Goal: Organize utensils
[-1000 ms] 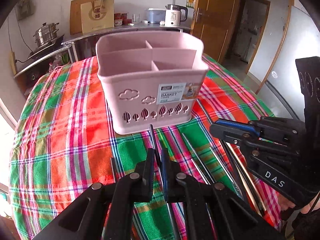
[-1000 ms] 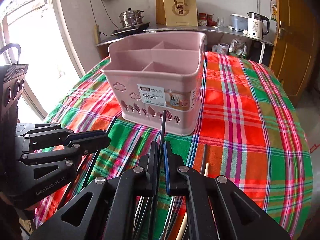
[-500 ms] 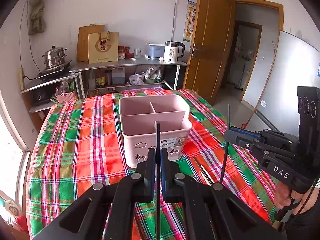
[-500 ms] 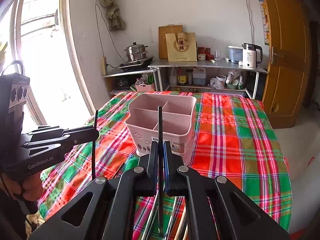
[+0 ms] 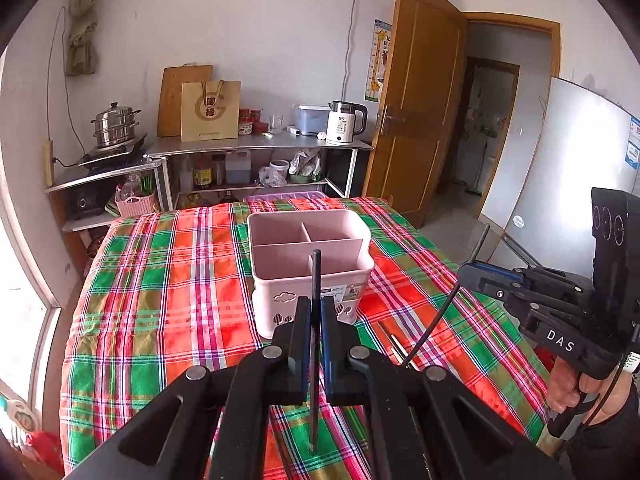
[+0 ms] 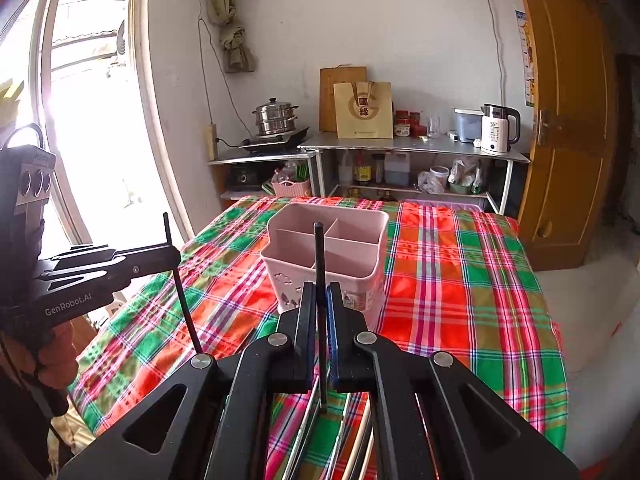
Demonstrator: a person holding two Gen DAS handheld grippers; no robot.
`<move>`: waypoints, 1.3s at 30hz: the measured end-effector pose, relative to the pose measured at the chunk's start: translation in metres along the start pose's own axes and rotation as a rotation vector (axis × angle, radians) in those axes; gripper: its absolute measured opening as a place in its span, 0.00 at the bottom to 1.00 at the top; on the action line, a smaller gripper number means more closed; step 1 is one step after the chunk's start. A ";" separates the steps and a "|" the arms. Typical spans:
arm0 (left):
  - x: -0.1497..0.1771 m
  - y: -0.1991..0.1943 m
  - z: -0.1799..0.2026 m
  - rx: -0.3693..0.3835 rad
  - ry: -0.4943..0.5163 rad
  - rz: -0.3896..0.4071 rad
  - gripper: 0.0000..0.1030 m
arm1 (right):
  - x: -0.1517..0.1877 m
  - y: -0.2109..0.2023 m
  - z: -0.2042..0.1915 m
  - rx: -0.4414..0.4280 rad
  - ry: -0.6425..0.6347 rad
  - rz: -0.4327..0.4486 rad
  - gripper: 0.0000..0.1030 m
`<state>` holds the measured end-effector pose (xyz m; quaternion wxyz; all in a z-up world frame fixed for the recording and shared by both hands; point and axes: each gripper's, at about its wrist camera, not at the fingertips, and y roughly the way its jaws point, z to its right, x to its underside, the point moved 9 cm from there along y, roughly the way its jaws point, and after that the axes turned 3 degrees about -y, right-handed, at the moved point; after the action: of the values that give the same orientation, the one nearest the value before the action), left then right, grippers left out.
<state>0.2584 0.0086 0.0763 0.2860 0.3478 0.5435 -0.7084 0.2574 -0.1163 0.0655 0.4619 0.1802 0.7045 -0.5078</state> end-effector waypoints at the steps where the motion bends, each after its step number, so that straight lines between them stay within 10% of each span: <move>1: 0.002 0.000 0.000 0.001 0.002 -0.002 0.04 | 0.000 0.000 -0.001 -0.001 -0.003 -0.001 0.05; 15: -0.013 -0.008 -0.003 0.028 -0.018 -0.005 0.04 | -0.014 -0.018 -0.002 -0.004 -0.020 0.037 0.05; 39: -0.159 -0.026 -0.003 0.046 -0.036 0.169 0.04 | -0.131 -0.035 0.003 -0.034 0.013 0.263 0.05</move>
<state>0.3335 0.0225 0.2179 0.3465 0.3860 0.4907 -0.7001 0.3003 -0.1054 0.1934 0.5230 0.2663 0.6862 -0.4298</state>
